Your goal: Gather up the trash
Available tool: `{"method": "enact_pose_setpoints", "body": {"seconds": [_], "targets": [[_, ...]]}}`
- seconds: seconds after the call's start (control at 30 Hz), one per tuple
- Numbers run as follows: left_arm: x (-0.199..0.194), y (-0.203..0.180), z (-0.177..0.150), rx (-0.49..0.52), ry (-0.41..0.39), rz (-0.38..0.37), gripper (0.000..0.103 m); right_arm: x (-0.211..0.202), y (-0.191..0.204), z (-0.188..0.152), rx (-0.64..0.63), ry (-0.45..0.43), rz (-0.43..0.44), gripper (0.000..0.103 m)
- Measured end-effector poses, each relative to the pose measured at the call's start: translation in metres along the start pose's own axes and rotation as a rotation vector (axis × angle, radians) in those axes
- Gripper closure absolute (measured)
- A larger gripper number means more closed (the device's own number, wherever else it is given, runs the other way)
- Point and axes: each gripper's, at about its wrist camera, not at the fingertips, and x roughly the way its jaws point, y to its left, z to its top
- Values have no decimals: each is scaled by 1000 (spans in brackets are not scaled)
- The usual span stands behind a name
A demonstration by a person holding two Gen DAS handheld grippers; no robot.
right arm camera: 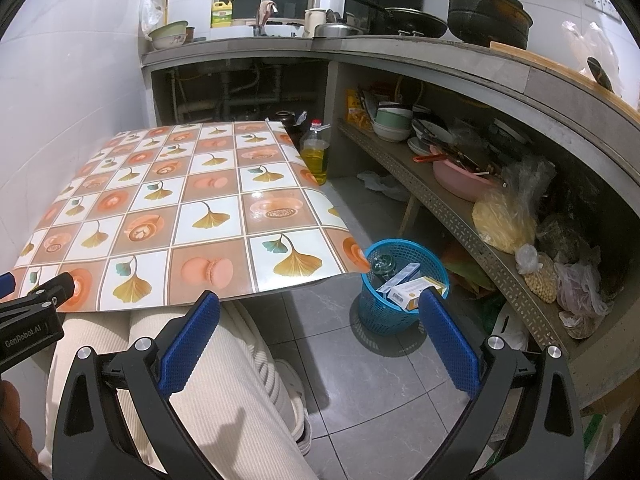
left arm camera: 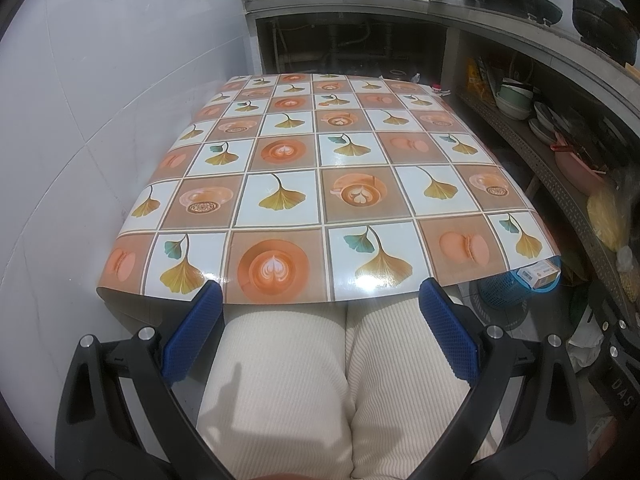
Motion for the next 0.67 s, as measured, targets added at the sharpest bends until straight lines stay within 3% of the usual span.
{"method": "enact_pose_setpoints", "body": {"seconds": [0.67], "targets": [[0, 2, -2, -2, 2, -4, 8, 0, 0, 1, -1, -1, -1, 6]]}}
